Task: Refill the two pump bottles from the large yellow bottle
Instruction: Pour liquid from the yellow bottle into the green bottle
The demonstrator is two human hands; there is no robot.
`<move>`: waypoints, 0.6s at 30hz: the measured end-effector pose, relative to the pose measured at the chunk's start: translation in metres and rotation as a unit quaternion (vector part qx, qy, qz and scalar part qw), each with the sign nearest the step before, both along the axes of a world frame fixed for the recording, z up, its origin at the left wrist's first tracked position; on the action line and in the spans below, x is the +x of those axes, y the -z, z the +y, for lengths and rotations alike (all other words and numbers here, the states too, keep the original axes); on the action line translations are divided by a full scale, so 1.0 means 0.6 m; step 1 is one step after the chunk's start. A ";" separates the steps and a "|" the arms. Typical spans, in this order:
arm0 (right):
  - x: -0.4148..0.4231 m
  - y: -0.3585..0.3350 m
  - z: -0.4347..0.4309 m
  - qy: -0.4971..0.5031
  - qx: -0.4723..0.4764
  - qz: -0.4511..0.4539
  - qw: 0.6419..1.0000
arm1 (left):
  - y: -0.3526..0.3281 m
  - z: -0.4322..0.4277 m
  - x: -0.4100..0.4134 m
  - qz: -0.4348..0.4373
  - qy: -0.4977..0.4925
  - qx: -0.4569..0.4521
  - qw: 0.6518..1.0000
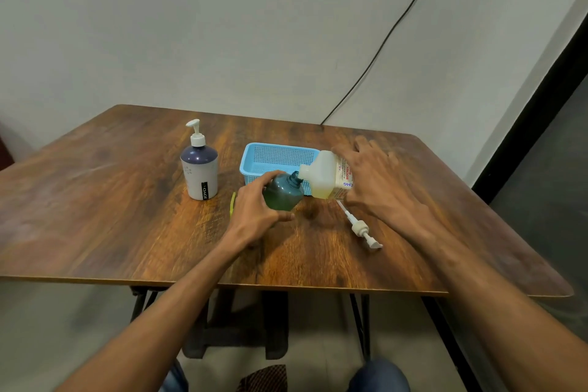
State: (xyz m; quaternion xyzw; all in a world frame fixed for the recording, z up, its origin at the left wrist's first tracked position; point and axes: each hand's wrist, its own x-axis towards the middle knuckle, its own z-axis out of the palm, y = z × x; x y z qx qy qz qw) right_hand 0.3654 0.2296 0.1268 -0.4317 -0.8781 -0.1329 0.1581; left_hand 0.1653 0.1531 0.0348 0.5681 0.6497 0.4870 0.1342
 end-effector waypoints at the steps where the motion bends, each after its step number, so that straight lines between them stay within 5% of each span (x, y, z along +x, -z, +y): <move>1: 0.000 -0.001 0.001 -0.001 0.003 0.000 1.000 | -0.001 0.001 -0.001 -0.001 0.001 0.001 1.000; 18: 0.010 -0.007 -0.009 -0.003 0.012 0.007 1.000 | -0.005 0.000 0.006 0.001 0.003 0.002 1.000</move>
